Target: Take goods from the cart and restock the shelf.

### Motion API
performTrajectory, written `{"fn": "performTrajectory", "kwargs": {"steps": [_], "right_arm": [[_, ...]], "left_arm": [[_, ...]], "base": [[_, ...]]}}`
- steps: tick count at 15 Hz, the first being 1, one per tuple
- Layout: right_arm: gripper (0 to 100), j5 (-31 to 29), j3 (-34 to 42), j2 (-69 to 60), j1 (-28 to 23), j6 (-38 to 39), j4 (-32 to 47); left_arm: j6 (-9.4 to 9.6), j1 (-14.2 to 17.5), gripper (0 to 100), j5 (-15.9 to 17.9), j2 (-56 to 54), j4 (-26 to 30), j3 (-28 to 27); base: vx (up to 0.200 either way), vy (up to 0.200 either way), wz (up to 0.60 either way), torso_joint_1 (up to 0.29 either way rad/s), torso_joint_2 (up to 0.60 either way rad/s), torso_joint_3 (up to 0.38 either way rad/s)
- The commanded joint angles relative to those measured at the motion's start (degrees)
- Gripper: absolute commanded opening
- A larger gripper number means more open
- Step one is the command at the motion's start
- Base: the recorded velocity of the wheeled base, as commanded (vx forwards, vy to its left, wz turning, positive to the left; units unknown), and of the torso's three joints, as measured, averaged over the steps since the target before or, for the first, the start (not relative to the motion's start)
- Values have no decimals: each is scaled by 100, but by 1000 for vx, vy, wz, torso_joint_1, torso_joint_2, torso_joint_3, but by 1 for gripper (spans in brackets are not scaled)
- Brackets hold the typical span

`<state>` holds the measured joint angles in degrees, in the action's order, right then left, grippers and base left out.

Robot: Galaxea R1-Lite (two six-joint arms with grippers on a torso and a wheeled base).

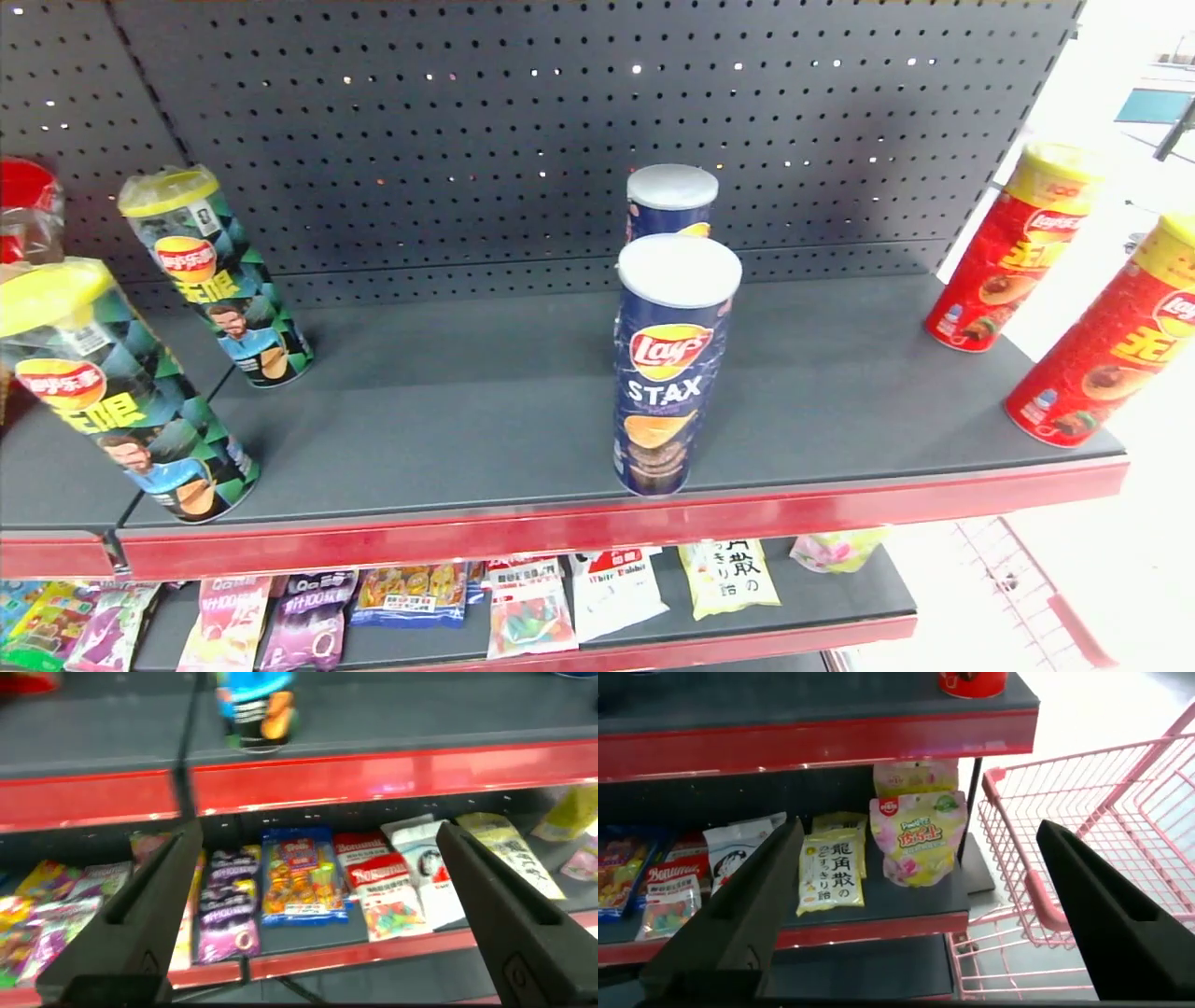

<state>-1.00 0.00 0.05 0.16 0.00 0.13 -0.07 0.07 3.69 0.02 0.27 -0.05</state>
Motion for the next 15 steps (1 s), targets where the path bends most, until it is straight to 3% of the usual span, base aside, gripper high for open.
{"fn": "performTrajectory", "kwargs": {"steps": [1, 15], "right_arm": [[100, 3, 0, -5, 2, 0, 4], [100, 12, 0, -5, 2, 0, 4]], "left_arm": [[-1, 1, 100, 0, -2, 0, 5], [-10, 1, 100, 0, -2, 0, 5]], "base": [[0, 0, 0, 0, 0, 0], [0, 0, 0, 0, 0, 0]]}}
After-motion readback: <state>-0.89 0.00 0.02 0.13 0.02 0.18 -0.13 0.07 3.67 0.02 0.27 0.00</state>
